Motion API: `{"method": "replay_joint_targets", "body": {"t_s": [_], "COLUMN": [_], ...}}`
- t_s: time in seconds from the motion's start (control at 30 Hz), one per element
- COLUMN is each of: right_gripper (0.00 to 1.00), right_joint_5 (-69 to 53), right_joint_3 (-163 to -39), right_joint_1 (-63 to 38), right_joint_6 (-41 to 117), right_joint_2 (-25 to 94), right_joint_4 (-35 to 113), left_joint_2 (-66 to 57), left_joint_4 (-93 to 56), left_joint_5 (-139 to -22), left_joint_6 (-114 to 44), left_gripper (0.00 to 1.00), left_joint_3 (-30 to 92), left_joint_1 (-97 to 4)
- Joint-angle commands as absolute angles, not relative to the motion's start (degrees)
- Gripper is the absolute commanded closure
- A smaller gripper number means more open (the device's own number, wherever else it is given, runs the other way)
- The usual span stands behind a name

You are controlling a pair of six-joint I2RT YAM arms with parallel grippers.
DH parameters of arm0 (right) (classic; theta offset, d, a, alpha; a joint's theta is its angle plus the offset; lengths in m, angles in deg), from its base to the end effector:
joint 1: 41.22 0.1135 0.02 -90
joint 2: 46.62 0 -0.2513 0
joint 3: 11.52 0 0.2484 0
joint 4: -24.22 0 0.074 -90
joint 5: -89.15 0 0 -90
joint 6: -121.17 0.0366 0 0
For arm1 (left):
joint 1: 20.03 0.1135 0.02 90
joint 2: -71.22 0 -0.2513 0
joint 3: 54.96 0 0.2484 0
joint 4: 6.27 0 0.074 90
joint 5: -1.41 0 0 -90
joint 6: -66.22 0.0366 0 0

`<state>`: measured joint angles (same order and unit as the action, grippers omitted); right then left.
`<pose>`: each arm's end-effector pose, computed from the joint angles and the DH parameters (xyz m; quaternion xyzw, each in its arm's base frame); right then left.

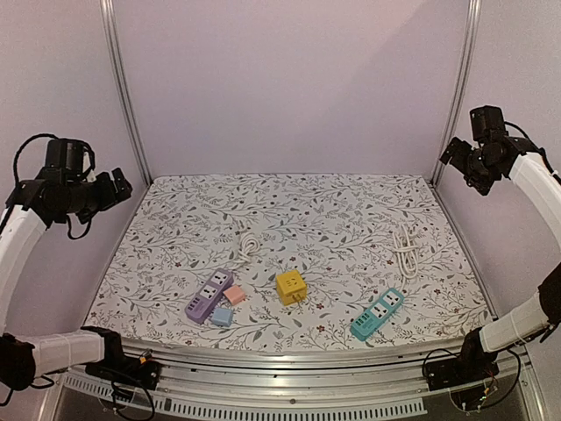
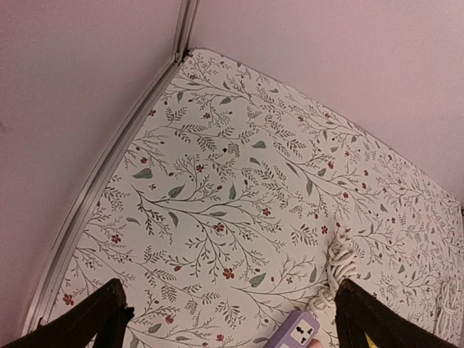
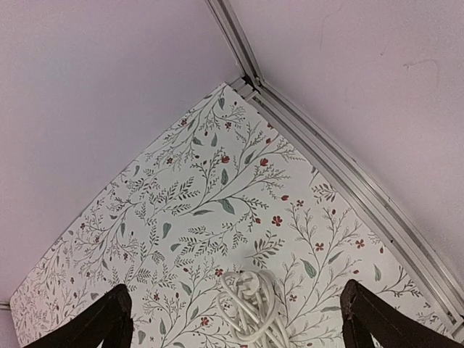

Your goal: Insert the plug

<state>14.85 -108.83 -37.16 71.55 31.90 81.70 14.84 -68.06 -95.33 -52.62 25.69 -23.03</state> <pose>0.2904 0.0107 0.3715 0.3345 0.8301 0.0482 0.4436 0.1948 -0.0059 0.3577 -0.2255 0.8669 -0.0704 0.4389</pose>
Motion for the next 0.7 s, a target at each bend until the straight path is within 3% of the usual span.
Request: {"method": "replay_joint_targets", "body": {"t_s": [0.0, 0.2, 0.67], "right_gripper": [0.01, 0.01, 0.01], "right_joint_5": [14.34, 10.13, -2.04], "right_joint_3": [-109.67, -110.5, -105.01], "right_joint_1": [-37.24, -36.05, -32.0], "right_joint_6": [74.81, 71.06, 65.76], "right_joint_2": [31.64, 33.99, 32.28], "right_joint_4": [94.66, 103.02, 105.53], "left_joint_2": [13.32, 9.16, -6.54], "left_joint_4": [-72.25, -73.98, -78.1], "left_joint_5": [-89.21, -89.03, -97.54], "left_joint_6": [-54.6, -56.31, -77.71], "left_gripper": [0.0, 0.01, 0.03], "left_joint_3": [24.77, 25.24, 32.09], "left_joint_1": [-23.06, -29.44, -60.68]}}
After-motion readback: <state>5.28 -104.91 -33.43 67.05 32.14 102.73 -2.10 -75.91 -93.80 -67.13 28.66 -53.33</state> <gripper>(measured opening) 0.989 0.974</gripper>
